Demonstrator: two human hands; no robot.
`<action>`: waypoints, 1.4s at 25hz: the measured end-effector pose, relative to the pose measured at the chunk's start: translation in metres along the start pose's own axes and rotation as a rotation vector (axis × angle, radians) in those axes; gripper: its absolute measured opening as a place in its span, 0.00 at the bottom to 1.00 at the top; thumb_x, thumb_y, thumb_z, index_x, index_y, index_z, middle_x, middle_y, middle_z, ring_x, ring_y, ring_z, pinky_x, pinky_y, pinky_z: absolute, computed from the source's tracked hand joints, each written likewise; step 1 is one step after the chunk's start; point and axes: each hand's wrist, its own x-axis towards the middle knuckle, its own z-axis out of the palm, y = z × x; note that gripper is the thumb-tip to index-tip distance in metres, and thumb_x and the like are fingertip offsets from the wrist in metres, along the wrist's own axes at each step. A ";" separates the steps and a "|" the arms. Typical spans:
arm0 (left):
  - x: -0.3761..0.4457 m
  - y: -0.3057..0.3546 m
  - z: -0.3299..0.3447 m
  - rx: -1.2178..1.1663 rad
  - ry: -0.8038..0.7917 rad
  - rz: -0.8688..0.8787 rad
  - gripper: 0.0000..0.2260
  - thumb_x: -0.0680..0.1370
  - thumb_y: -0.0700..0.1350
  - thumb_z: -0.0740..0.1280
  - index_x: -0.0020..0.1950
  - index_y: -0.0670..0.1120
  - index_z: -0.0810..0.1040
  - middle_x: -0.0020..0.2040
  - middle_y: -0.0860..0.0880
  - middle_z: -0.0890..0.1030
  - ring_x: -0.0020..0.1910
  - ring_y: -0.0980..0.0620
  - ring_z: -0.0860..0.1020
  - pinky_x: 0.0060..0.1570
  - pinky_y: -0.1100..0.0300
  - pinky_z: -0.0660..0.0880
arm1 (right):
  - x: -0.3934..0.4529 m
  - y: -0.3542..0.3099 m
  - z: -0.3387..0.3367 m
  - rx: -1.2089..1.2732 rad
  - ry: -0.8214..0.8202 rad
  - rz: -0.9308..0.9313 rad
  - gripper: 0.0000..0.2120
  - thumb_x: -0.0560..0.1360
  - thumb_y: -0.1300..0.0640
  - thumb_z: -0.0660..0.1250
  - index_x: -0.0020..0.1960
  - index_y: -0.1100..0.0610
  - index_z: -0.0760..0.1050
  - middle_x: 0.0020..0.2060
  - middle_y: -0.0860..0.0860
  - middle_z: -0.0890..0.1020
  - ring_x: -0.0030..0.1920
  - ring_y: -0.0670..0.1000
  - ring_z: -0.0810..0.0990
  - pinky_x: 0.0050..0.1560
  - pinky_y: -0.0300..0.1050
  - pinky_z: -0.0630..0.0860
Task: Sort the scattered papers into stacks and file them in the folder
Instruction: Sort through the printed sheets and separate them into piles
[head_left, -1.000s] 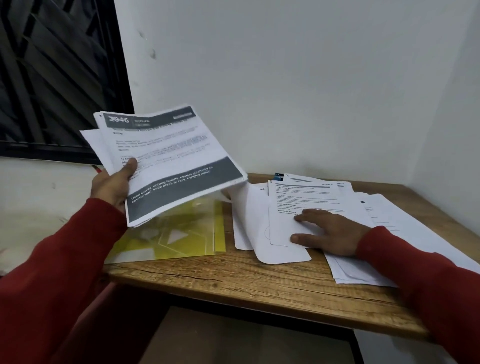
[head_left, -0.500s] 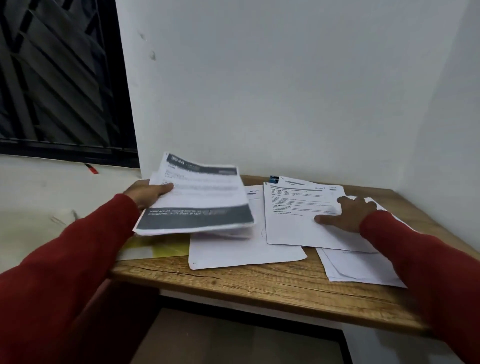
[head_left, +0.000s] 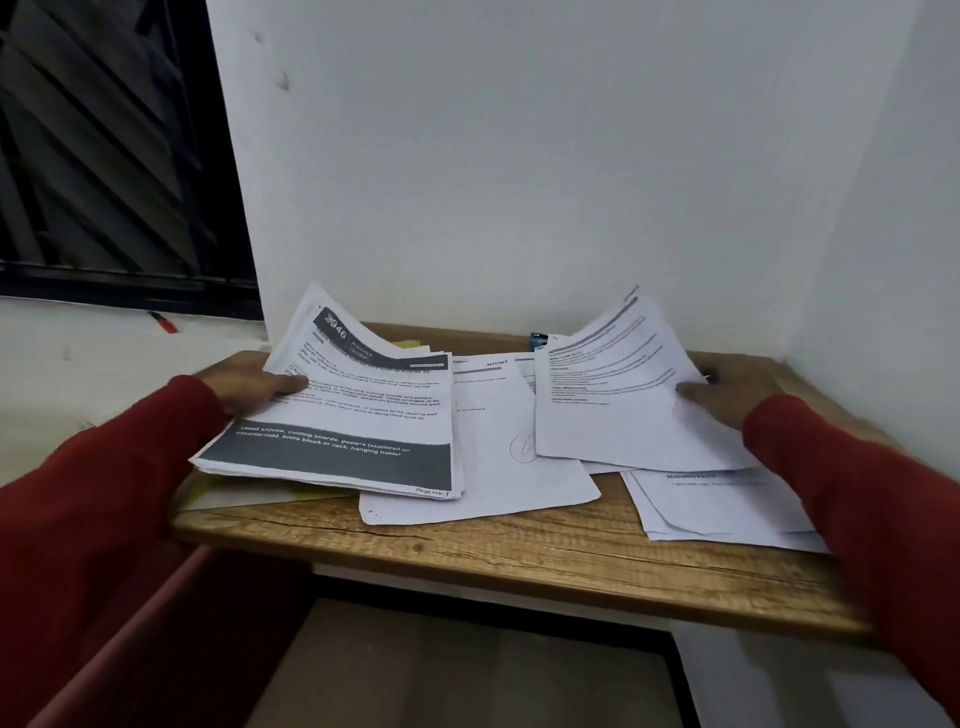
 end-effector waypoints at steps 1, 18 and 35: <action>-0.002 -0.002 -0.002 -0.027 0.005 0.026 0.10 0.79 0.40 0.68 0.60 0.41 0.78 0.54 0.44 0.80 0.51 0.45 0.79 0.59 0.54 0.72 | -0.001 -0.004 -0.005 0.053 0.047 -0.016 0.03 0.76 0.60 0.68 0.50 0.57 0.79 0.44 0.55 0.82 0.46 0.59 0.80 0.40 0.40 0.70; -0.029 -0.028 -0.011 0.607 0.257 -0.035 0.42 0.73 0.55 0.74 0.78 0.43 0.56 0.71 0.34 0.67 0.68 0.34 0.68 0.65 0.44 0.68 | -0.022 -0.069 0.054 0.262 -0.213 -0.152 0.12 0.74 0.64 0.71 0.57 0.59 0.81 0.45 0.56 0.85 0.44 0.55 0.83 0.53 0.48 0.79; -0.033 -0.016 -0.004 -0.370 0.134 -0.013 0.09 0.76 0.32 0.70 0.55 0.41 0.79 0.54 0.38 0.83 0.44 0.41 0.82 0.52 0.48 0.79 | -0.032 -0.070 0.068 0.467 -0.325 -0.117 0.12 0.73 0.63 0.74 0.55 0.54 0.81 0.45 0.55 0.87 0.45 0.57 0.86 0.55 0.58 0.81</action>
